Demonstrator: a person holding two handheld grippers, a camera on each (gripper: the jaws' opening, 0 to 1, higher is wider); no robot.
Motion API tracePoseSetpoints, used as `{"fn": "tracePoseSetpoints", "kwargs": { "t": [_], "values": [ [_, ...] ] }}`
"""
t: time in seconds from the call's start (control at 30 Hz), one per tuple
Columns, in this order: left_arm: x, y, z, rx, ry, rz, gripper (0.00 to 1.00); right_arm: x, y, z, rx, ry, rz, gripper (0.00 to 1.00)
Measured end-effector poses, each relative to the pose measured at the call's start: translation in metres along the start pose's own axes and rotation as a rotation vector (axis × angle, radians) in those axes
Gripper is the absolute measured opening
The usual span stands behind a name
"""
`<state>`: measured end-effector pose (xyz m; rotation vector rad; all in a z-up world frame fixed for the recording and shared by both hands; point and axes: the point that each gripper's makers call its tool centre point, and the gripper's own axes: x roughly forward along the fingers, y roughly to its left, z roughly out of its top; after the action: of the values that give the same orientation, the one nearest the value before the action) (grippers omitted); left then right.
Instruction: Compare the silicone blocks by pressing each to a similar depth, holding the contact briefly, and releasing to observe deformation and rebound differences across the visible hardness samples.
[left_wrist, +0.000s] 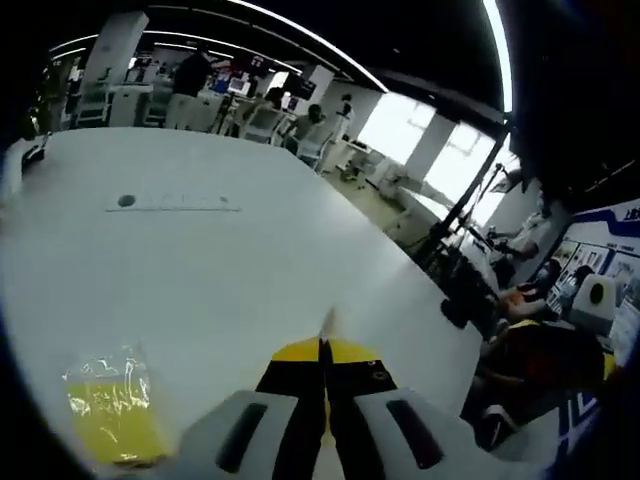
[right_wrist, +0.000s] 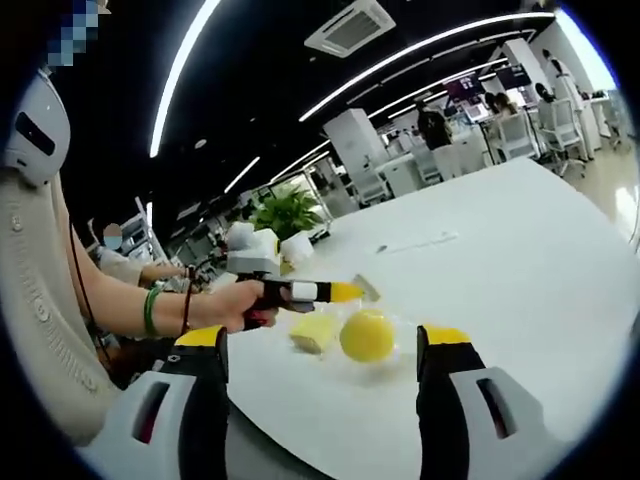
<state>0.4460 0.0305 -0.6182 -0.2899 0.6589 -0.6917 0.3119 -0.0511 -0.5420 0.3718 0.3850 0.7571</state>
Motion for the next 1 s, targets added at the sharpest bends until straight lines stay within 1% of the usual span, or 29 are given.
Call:
{"fn": "tracePoseSetpoints", "kwargs": {
  "t": [0.03,0.07,0.13,0.17,0.3,0.37,0.5,0.53,0.57,0.7,0.8,0.87,1.0],
  "values": [
    [-0.003,-0.004,0.001,-0.011,0.0,-0.025,0.0,0.0,0.002,0.001,-0.004,-0.001,0.001,0.72],
    [-0.008,-0.003,0.003,-0.002,-0.013,-0.014,0.0,-0.001,0.006,0.002,-0.014,-0.004,0.003,0.71],
    [-0.016,-0.006,0.005,-0.01,-0.016,-0.032,0.0,-0.001,0.013,0.005,-0.028,-0.007,0.007,0.71],
    [-0.02,-0.006,0.006,-0.002,-0.023,-0.026,0.0,-0.001,0.016,0.006,-0.034,-0.009,0.008,0.72],
    [-0.039,-0.011,0.012,0.014,-0.039,-0.044,0.0,-0.001,0.029,0.011,-0.069,-0.009,0.017,0.72],
    [-0.049,-0.012,0.015,0.047,-0.056,-0.037,0.0,0.0,0.034,0.013,-0.079,-0.01,0.021,0.72],
    [-0.081,-0.018,0.029,0.064,-0.097,-0.052,0.0,0.003,0.048,0.017,-0.12,-0.003,0.034,0.72],
    [-0.085,-0.018,0.03,0.065,-0.1,-0.055,0.0,0.004,0.05,0.018,-0.125,-0.002,0.038,0.73],
    [-0.094,-0.02,0.034,0.07,-0.107,-0.063,0.0,0.005,0.053,0.018,-0.133,0.0,0.041,0.73],
    [-0.123,-0.027,0.045,0.127,-0.131,-0.079,0.0,0.011,0.062,0.019,-0.167,0.016,0.055,0.73],
    [-0.144,-0.03,0.052,0.17,-0.145,-0.088,0.0,0.018,0.074,0.019,-0.199,0.034,0.075,0.73],
    [-0.155,-0.03,0.055,0.211,-0.15,-0.09,0.0,0.023,0.079,0.019,-0.219,0.046,0.083,0.73],
    [-0.175,-0.027,0.056,0.229,-0.154,-0.094,0.0,0.033,0.09,0.018,-0.253,0.073,0.107,0.74]
  ]
}}
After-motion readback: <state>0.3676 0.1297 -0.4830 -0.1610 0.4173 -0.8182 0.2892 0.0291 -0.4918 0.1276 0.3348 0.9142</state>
